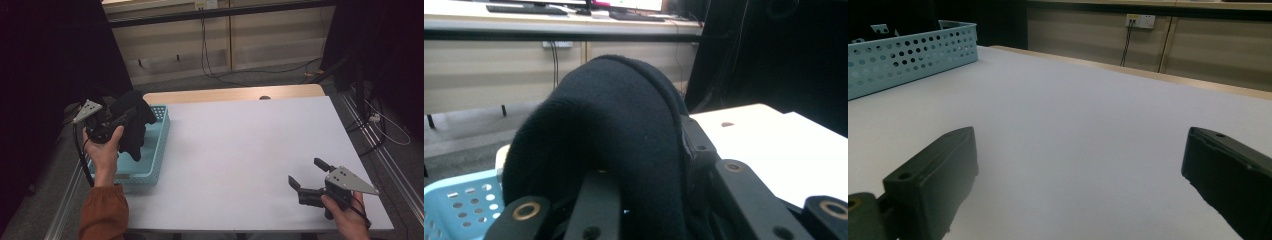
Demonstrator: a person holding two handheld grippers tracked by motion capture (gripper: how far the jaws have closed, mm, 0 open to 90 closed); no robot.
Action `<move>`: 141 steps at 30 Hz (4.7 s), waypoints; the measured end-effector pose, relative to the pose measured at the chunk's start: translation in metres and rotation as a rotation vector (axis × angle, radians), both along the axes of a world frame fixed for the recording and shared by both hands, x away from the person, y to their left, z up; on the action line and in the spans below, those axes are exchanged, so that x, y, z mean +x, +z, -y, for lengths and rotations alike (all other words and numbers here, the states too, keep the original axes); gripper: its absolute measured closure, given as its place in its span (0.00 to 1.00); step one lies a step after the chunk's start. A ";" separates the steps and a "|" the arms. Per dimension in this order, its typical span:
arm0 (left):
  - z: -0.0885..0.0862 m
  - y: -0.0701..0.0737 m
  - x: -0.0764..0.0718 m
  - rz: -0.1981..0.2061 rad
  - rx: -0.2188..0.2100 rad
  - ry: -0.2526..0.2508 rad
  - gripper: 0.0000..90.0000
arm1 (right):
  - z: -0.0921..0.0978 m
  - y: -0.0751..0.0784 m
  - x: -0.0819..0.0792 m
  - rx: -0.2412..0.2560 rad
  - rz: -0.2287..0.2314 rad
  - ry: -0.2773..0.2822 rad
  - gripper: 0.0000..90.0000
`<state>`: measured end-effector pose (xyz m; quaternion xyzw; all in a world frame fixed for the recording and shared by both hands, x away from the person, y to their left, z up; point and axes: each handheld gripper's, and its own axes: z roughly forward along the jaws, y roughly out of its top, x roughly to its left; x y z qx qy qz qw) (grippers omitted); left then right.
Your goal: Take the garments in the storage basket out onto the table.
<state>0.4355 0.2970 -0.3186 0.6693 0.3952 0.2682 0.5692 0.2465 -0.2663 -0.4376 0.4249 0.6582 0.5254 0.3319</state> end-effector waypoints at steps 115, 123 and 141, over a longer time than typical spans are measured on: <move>0.097 0.090 -0.063 0.356 -0.135 -0.231 0.82 | -0.001 0.000 0.000 0.002 -0.002 0.006 0.01; 0.118 0.079 -0.051 0.316 -0.173 -0.265 0.82 | 0.000 0.000 0.000 0.003 0.000 0.010 0.01; 0.178 0.050 -0.041 0.262 -0.181 -0.370 0.82 | 0.000 0.000 0.000 0.002 0.000 0.011 0.01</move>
